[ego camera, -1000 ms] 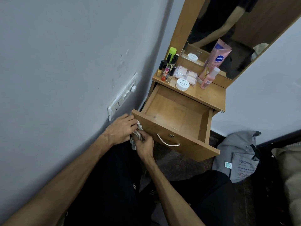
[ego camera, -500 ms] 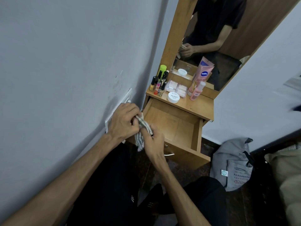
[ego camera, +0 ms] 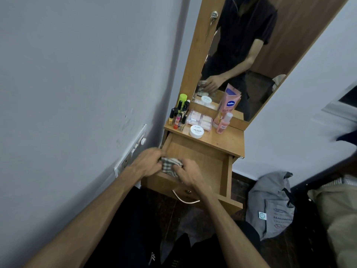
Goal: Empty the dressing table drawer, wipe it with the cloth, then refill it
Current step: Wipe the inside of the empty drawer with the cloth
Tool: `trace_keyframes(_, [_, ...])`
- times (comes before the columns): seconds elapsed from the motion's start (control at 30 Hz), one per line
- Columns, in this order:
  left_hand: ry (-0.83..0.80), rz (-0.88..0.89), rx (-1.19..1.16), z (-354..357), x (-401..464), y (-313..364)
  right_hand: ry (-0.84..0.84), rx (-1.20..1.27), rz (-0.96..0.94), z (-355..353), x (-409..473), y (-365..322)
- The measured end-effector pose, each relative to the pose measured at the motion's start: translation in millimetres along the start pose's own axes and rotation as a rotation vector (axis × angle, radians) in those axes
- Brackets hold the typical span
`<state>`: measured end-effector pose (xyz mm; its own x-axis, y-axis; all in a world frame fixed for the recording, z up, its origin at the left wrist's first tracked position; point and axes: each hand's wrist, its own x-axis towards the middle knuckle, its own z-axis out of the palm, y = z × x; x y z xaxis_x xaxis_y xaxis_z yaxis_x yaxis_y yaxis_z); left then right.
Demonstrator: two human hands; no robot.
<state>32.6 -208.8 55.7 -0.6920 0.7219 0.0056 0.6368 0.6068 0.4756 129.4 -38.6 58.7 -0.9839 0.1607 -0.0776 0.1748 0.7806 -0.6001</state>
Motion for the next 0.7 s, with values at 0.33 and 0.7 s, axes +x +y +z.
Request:
trace_keyframes(0.33, [-0.100,-0.105,-0.105,11.7,-17.2,-5.3,-0.082,0.247,0.089,19.6,-23.1,8.8])
trace_keyframes(0.7, [0.023,-0.127,-0.184,3.7,-20.9,15.3,-0.024,0.356,0.061,-3.1,-41.7,5.6])
